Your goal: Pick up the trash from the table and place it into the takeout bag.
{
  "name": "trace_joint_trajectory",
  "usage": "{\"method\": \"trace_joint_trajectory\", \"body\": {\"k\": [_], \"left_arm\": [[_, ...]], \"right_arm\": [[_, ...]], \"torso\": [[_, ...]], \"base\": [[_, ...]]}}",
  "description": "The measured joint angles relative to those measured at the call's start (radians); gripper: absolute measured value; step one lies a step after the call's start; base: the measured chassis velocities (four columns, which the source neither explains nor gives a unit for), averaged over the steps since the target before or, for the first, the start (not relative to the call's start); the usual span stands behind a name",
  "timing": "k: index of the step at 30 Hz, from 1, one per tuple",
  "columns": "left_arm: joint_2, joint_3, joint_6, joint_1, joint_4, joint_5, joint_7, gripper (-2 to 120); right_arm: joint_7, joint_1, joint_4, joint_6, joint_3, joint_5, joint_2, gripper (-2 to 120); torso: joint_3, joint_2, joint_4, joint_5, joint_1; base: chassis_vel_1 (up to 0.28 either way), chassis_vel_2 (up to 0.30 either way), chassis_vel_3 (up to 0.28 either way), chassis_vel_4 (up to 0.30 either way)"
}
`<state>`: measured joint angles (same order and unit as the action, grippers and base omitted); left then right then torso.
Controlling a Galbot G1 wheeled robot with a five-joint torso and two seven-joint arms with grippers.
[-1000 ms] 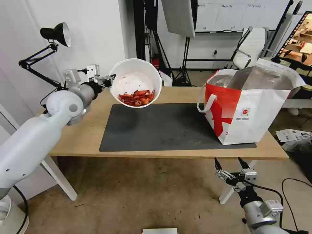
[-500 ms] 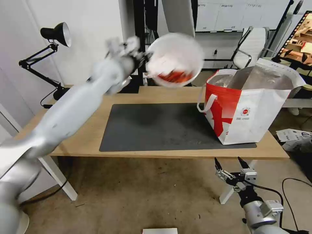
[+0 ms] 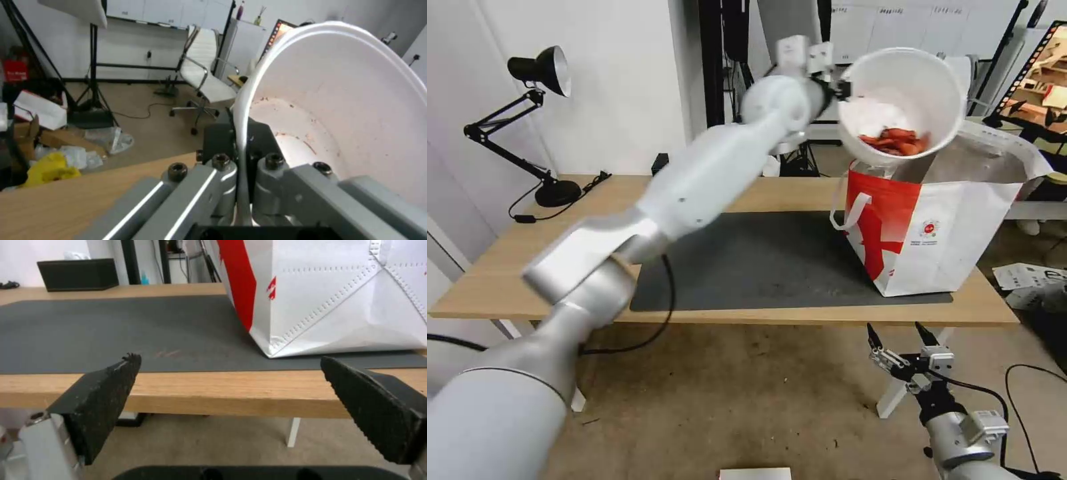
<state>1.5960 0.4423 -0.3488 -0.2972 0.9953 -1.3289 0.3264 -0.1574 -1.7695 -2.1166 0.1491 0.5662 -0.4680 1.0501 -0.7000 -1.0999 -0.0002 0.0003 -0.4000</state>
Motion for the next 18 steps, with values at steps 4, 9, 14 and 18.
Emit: {"method": "trace_joint_trajectory", "body": {"k": [4, 9, 14, 18], "left_arm": [[0.008, 0.051, 0.103, 0.010, -0.010, 0.093, -0.034, 0], [0.002, 0.092, 0.178, 0.049, 0.017, 0.193, -0.066, 0], [-0.003, 0.131, 0.190, 0.071, 0.047, 0.243, -0.094, 0], [-0.001, 0.169, 0.184, 0.073, 0.052, 0.250, -0.110, 0]], "right_arm": [[0.000, 0.000, 0.000, 0.000, 0.000, 0.000, 0.000, 100], [0.000, 0.000, 0.000, 0.000, 0.000, 0.000, 0.000, 100], [0.000, 0.000, 0.000, 0.000, 0.000, 0.000, 0.000, 100], [0.000, 0.000, 0.000, 0.000, 0.000, 0.000, 0.000, 100]], "torso": [[0.000, 0.000, 0.0003, 0.0000, 0.000], [0.000, 0.000, 0.0004, -0.0002, 0.000], [0.000, 0.000, 0.0002, -0.0002, 0.000], [0.000, 0.000, 0.0002, -0.0002, 0.000]], "base": [[0.000, 0.000, 0.000, 0.000], [0.000, 0.000, 0.000, 0.000], [0.000, 0.000, 0.000, 0.000], [0.000, 0.000, 0.000, 0.000]]}}
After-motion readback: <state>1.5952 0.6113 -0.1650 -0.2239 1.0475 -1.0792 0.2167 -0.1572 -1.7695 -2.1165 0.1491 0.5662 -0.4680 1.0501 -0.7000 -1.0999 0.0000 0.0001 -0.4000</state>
